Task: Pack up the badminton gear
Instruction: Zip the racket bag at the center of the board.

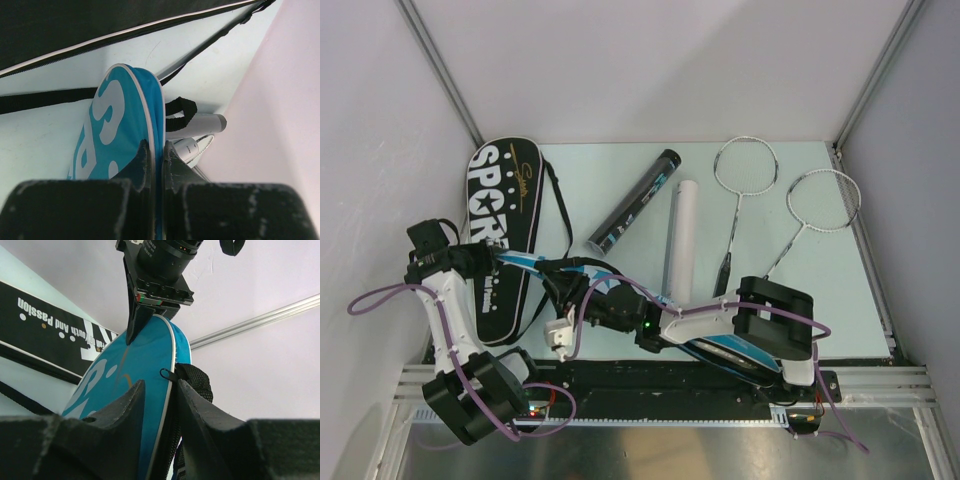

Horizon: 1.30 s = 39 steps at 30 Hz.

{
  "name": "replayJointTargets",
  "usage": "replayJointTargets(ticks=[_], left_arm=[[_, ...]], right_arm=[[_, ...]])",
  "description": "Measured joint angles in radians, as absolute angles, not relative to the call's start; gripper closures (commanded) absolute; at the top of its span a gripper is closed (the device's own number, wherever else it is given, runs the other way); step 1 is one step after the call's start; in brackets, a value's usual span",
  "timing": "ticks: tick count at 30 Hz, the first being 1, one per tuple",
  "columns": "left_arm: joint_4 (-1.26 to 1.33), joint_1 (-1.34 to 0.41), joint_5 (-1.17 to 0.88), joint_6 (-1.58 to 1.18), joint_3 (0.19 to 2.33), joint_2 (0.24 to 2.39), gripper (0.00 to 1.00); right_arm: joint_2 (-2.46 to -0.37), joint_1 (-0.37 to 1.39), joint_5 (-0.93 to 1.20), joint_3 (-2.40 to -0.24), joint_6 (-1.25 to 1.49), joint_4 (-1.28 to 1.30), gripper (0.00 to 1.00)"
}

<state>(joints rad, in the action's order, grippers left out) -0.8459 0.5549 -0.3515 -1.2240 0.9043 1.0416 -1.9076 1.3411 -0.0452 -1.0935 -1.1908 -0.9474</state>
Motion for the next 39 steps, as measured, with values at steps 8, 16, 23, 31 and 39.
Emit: replayJointTargets(ticks=[8,16,23,31,39], left_arm=[[-0.844,0.555,-0.352,-1.225,0.904,1.042,1.0],[-0.84,0.555,-0.354,-1.231,0.904,1.042,1.0],[-0.836,0.555,-0.361,-1.23,0.9,1.047,1.0],[-0.834,0.555,-0.367,-1.23,0.9,1.049,1.0],[-0.833,0.555,-0.37,-1.23,0.899,1.053,1.0]], right_arm=[[-1.924,1.34,-0.046,-1.108,-1.221,-0.949,0.6],[-1.938,1.34,-0.049,-1.123,-1.252,-0.955,0.61],[-1.941,1.346,-0.064,-1.124,-1.274,-0.962,0.66],[-1.941,1.357,-0.086,-1.124,-1.297,-0.966,0.64],[-1.946,1.36,-0.093,-1.124,-1.312,-0.975,0.67]])
